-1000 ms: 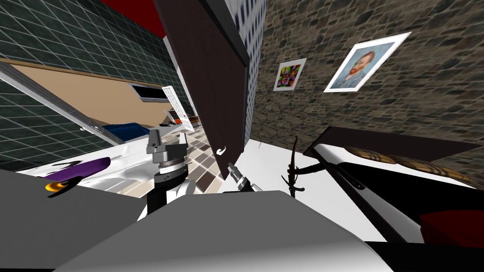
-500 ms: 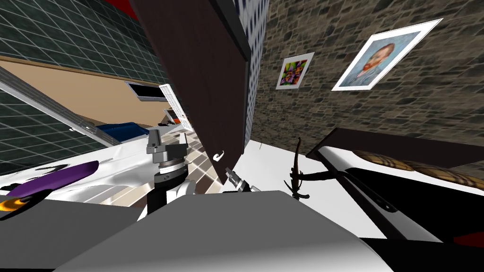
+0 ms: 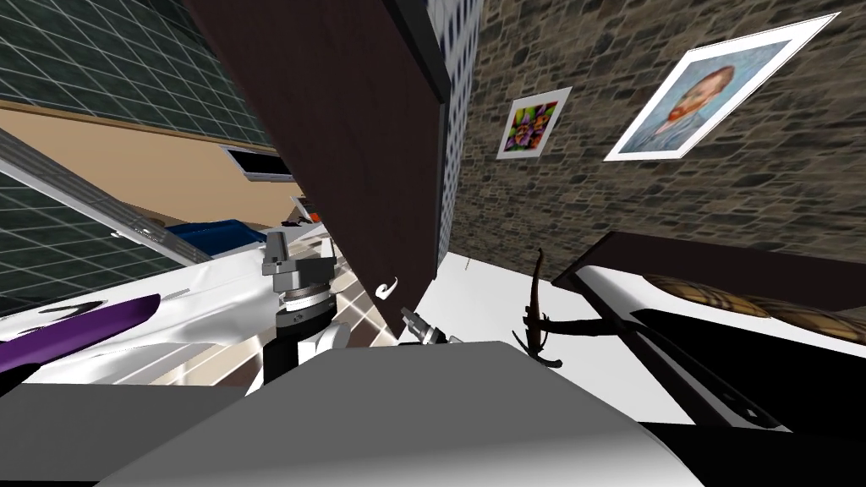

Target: Push the door open

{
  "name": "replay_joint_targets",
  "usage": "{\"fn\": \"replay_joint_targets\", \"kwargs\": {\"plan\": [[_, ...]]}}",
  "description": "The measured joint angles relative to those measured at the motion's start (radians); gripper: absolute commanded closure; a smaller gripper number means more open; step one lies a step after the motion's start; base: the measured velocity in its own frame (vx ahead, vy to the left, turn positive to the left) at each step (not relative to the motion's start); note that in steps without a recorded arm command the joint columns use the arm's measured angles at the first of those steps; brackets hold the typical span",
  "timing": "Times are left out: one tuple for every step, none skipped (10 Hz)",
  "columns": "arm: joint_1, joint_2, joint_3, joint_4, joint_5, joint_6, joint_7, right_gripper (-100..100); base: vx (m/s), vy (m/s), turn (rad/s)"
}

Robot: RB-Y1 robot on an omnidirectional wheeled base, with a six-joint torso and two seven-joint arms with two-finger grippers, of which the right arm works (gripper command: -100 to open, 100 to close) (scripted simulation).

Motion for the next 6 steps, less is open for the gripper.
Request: {"fn": "replay_joint_targets", "kwargs": {"plan": [[-0.011,0.000,0.012,0.021,-0.002,-0.006,-0.004,-100,0.151,-0.022,0.012],[-0.019,-0.002,0.026,0.041,-0.003,-0.011,-0.008,-100,0.194,-0.003,0.013],[-0.030,-0.003,0.041,0.067,-0.005,-0.019,-0.012,-100,0.177,-0.004,0.009],[-0.040,0.001,0.057,0.090,-0.006,-0.022,-0.014,-100,0.206,-0.029,0.010],[-0.042,-0.008,0.071,0.088,-0.007,-0.017,-0.016,-100,0.183,-0.038,0.009],[-0.048,-0.007,0.082,0.103,-0.007,-0.018,-0.017,-100,0.070,-0.015,0.003]]}}
